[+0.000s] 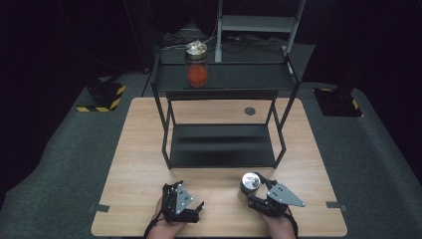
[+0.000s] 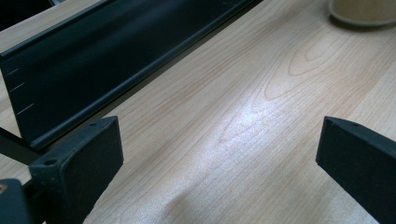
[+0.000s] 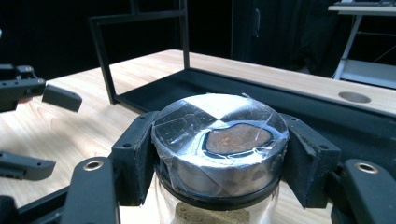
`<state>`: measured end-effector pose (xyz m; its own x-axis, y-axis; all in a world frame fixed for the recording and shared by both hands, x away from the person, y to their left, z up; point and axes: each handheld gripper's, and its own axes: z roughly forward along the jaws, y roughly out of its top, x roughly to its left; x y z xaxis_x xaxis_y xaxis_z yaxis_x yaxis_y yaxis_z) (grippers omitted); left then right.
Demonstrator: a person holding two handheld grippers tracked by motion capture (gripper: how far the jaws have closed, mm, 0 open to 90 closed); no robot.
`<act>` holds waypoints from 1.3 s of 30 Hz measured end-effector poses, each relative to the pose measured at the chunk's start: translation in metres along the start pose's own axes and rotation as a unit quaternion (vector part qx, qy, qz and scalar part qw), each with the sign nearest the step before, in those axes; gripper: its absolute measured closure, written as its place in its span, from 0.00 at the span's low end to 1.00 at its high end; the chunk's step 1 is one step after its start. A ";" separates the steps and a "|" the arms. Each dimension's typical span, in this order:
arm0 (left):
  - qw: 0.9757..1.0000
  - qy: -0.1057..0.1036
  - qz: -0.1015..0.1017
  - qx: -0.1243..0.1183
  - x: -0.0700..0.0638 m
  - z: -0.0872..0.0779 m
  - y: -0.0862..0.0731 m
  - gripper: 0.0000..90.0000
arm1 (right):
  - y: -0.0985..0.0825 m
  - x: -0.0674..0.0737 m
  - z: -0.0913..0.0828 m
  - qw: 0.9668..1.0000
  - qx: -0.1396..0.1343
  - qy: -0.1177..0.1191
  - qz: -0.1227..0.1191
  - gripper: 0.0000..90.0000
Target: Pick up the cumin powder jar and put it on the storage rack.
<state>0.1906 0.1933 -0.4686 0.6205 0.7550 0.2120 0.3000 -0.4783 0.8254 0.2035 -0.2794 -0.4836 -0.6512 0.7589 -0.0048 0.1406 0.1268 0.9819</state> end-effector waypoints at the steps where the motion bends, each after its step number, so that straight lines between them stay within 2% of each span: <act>1: 1.000 0.000 0.001 0.000 0.000 0.000 0.000 0.01 | 0.003 -0.001 -0.001 1.000 -0.003 -0.002 0.000 0.38; 13: 1.000 0.000 0.007 0.003 -0.001 0.000 0.001 0.01 | 0.027 -0.008 -0.006 1.000 -0.012 -0.017 -0.012 0.38; 39: 1.000 -0.006 0.011 0.002 0.000 0.000 0.001 0.01 | 0.083 -0.013 0.002 0.999 -0.043 -0.014 -0.025 0.38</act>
<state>0.1909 0.1926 -0.4683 0.6349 0.7393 0.2242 0.2884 -0.4961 0.8190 0.2250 -0.2773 -0.4022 -0.6345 0.7707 -0.0588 0.0429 0.1111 0.9929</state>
